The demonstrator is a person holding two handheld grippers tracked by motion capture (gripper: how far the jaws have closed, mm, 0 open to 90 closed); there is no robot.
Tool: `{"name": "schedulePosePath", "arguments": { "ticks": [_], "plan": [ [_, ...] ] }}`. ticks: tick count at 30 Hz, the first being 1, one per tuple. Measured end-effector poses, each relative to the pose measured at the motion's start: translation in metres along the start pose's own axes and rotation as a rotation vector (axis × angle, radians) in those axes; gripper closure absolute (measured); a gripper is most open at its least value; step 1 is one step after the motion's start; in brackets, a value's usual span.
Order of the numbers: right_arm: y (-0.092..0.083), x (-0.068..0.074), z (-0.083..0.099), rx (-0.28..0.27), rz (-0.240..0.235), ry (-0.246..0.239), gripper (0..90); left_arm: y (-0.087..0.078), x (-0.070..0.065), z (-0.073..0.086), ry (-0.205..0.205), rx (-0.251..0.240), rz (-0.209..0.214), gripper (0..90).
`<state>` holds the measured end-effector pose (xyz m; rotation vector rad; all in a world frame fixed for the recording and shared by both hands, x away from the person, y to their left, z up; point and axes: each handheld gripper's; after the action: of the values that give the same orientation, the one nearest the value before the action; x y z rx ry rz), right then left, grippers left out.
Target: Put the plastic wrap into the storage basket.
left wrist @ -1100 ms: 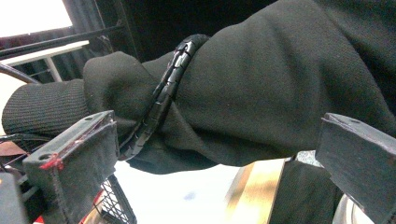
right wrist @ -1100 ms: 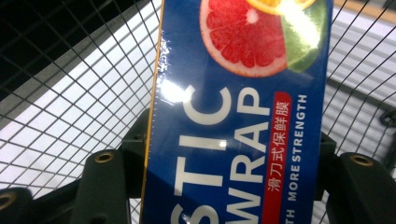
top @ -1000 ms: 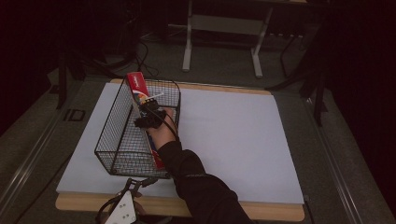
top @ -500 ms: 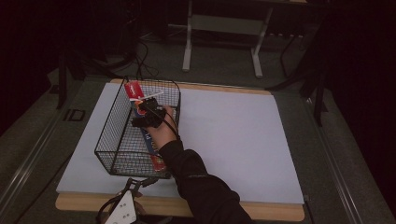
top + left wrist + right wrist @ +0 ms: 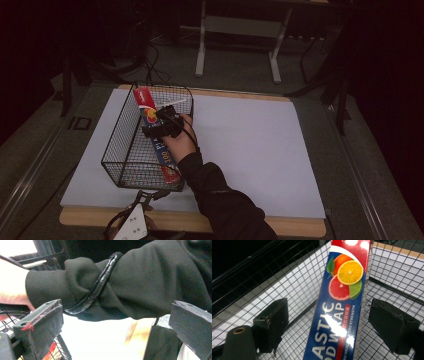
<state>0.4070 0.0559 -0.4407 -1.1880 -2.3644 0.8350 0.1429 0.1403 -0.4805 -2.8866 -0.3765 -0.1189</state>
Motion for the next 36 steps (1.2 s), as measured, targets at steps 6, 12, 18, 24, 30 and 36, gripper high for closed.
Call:
{"name": "schedulePosePath", "arguments": {
  "ticks": [6, 12, 18, 24, 30, 36],
  "plan": [
    [-0.017, -0.004, 0.0, -0.035, -0.038, -0.028, 16.4, 0.001, 0.0, 0.0, 0.0, 0.004, -0.001, 0.1],
    [-0.036, -0.015, -0.001, -0.063, -0.049, -0.035, 16.3, 0.002, 0.0, 0.0, -0.004, 0.008, 0.0, 0.1],
    [-0.051, -0.028, 0.004, -0.075, -0.051, -0.033, 16.2, 0.003, 0.0, 0.001, -0.004, 0.009, -0.001, 0.1],
    [-0.066, -0.04, 0.011, -0.099, -0.052, -0.04, 15.3, 0.003, 0.001, 0.001, -0.005, 0.013, -0.001, 0.1],
    [-0.082, -0.052, 0.019, -0.125, -0.043, -0.038, 15.2, 0.004, 0.002, 0.001, -0.008, 0.013, 0.0, 0.1],
    [-0.095, -0.065, 0.032, -0.121, -0.038, -0.049, 15.2, 0.004, 0.001, 0.001, -0.008, 0.013, 0.003, 0.1]
  ]
}}
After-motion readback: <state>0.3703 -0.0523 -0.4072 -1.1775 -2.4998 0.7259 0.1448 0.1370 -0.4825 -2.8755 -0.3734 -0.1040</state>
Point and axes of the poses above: each handheld gripper's, and its own axes: y roughly forward along the jaws, z roughly out of its underside, x roughly to its left, and after that the axes turned 15 degrees about z, right-handed
